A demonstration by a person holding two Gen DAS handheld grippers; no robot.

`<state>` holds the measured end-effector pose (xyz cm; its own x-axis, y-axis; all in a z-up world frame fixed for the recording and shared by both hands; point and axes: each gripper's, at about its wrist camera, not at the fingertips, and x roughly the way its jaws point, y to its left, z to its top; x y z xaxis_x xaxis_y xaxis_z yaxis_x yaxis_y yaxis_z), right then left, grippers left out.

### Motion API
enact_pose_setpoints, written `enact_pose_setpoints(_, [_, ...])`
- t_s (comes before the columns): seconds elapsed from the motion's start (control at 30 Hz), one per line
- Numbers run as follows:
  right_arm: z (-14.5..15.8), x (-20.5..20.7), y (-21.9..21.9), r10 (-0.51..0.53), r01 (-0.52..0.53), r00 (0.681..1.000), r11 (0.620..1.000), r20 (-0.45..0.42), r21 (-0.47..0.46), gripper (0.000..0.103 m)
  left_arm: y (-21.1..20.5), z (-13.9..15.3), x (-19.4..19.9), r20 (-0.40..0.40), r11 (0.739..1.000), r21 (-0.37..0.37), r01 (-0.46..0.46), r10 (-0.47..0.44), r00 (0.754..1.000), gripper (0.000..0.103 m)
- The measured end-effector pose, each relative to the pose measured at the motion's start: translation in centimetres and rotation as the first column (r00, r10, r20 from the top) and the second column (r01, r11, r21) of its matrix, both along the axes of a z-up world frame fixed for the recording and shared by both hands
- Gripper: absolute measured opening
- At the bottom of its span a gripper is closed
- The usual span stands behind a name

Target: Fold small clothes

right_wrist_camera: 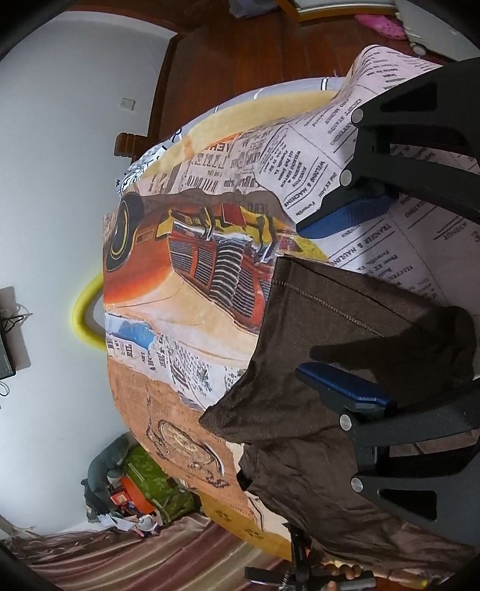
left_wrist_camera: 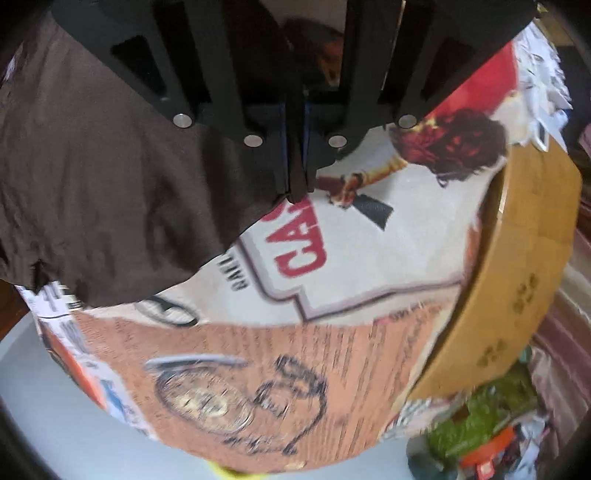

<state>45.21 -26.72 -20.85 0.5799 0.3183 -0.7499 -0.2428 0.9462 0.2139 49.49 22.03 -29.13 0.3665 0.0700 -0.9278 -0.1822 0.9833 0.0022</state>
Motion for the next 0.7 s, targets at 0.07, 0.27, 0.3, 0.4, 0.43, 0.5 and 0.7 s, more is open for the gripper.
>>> enact_pose_setpoints(0.07, [0.2, -0.2, -0.4, -0.003, 0.003, 1.0, 1.0, 0.007, -0.001, 0.065, -1.1, 2.6, -0.3, 0.056, 0.999, 0.018, 0.034, -0.035, 0.998, 0.005])
enact_pose_setpoints(0.27, [0.9, -0.5, -1.0, -0.009, 0.008, 1.0, 1.0, 0.029, 0.013, 0.065, -6.5, 10.7, 0.1, 0.215, 0.988, -0.017, 0.154, -0.147, 0.966, 0.005])
enact_pose_setpoints(0.3, [1.0, -0.6, -1.0, -0.008, 0.007, 0.999, 1.0, 0.032, 0.014, 0.065, -7.8, 11.4, 0.5, 0.225, 0.983, -0.033, 0.183, -0.171, 0.959, 0.005])
enact_pose_setpoints(0.4, [1.3, -0.8, -0.9, 0.003, -0.004, 0.999, 1.0, 0.036, 0.023, 0.065, -11.7, 11.6, 1.5, 0.218, 0.967, -0.049, 0.251, -0.235, 0.947, 0.005])
enact_pose_setpoints(0.43, [1.3, -0.8, -0.9, 0.008, -0.009, 0.999, 1.0, 0.039, 0.022, 0.065, -12.9, 11.2, 1.8, 0.206, 0.963, -0.027, 0.267, -0.256, 0.945, 0.005])
enact_pose_setpoints(0.5, [1.3, -0.9, -0.7, 0.021, -0.022, 0.999, 1.0, 0.039, 0.019, 0.065, -14.8, 9.5, 2.4, 0.169, 0.958, 0.001, 0.288, -0.284, 0.944, 0.005])
enact_pose_setpoints(0.7, [0.7, -0.1, 0.1, 0.044, -0.044, 0.999, 0.999, 0.025, 0.002, 0.065, -15.5, 3.6, 3.6, 0.036, 0.962, -0.048, 0.269, -0.268, 0.963, 0.005])
